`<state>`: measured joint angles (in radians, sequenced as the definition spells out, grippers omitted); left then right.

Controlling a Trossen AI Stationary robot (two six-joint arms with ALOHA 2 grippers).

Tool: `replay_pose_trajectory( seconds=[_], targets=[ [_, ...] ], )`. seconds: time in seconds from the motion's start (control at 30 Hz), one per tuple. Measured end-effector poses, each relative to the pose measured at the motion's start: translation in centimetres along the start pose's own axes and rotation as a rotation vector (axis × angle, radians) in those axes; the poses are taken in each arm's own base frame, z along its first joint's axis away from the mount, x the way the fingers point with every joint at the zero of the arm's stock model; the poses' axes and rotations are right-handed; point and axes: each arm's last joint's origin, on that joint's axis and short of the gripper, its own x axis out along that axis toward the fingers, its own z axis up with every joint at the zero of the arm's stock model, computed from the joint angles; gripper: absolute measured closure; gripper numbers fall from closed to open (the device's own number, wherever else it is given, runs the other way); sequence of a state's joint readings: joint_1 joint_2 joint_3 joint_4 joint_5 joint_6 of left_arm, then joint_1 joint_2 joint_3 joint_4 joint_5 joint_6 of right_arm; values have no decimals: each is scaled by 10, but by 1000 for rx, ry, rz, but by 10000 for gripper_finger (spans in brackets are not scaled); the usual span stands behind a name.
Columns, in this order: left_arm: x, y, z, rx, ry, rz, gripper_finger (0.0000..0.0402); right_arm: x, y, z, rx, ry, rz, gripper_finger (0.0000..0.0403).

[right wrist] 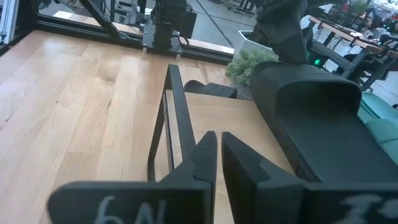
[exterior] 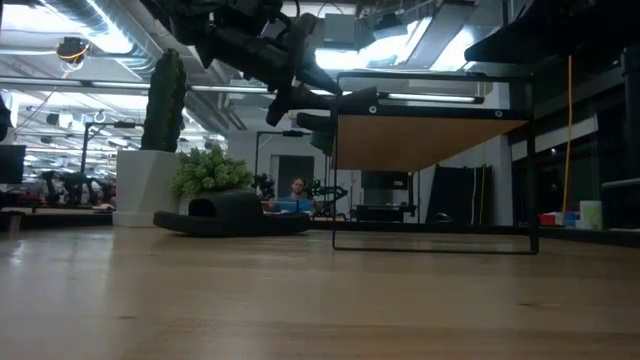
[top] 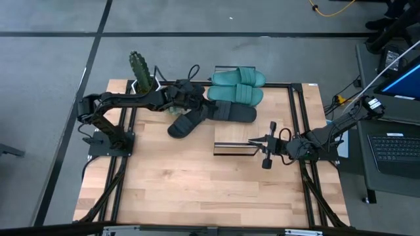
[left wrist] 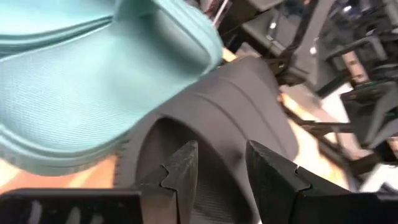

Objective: Pick and place slides into the shelf
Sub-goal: Put the bottom black slide on the shelf

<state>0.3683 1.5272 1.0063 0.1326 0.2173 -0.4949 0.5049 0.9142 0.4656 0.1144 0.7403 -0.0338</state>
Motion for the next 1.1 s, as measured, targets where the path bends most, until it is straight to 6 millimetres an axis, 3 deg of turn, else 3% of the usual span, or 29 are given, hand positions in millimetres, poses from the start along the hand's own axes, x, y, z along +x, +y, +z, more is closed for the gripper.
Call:
replay_pose_trajectory(
  seconds=[0.47, 0.77, 0.9, 1.1],
  targets=[
    [-1, 0, 2, 136, 7, 24, 274, 0, 0, -1, 1, 5, 0, 375],
    [-16, -8, 10, 226, -30, 14, 274, 0, 0, -1, 5, 5, -1, 375],
    [-23, -14, 10, 418, -17, 10, 274, 0, 0, -1, 3, 5, -1, 375],
    [-22, -25, -5, 898, 77, 91, 274, 0, 0, -1, 9, 5, -1, 375]
  ],
)
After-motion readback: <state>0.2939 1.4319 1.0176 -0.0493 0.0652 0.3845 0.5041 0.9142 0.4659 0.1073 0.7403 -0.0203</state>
